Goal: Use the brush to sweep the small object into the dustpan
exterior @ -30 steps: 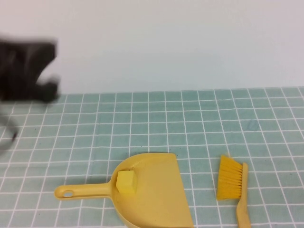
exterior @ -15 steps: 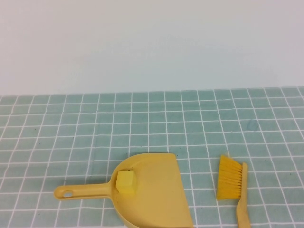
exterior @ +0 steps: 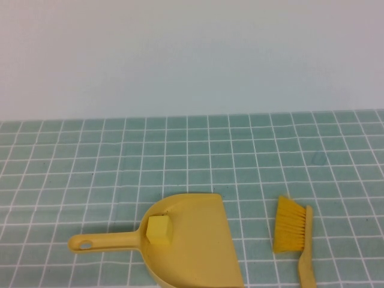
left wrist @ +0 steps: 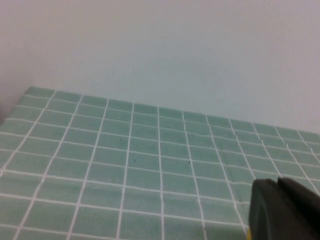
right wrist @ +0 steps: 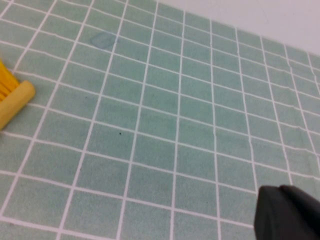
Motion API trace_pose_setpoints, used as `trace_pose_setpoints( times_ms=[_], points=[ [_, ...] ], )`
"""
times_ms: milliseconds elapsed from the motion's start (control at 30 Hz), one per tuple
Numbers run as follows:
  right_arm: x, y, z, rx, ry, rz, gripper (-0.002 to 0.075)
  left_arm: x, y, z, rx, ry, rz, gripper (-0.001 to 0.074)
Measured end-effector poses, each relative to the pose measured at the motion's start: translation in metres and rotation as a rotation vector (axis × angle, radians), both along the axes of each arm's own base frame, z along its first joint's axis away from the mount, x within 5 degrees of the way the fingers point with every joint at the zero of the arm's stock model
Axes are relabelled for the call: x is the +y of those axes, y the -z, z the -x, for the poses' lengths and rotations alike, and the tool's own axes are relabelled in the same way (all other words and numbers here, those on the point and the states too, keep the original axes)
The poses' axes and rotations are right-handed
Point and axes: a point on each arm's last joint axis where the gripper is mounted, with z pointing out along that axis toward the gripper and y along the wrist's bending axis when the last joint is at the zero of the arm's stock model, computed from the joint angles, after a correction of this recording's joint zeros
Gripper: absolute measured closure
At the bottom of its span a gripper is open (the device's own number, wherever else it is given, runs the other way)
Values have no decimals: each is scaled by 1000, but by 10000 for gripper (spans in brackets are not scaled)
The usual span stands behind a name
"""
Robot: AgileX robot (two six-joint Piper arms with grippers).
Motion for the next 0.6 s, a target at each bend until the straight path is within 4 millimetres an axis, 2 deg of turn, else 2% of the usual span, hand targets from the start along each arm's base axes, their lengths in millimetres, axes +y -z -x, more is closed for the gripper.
trace_pose_setpoints(
  times_ms=[67,233,600],
  points=[
    [0,0,0,0,0,0,727,1,2,3,6,-8,0,736],
    [0,0,0,-2,-4,-1,727,4,21,10,199,-35,-24,736],
    [0,0,0,-2,-5,-2,727,4,20,10,186,-32,-32,736]
  ],
)
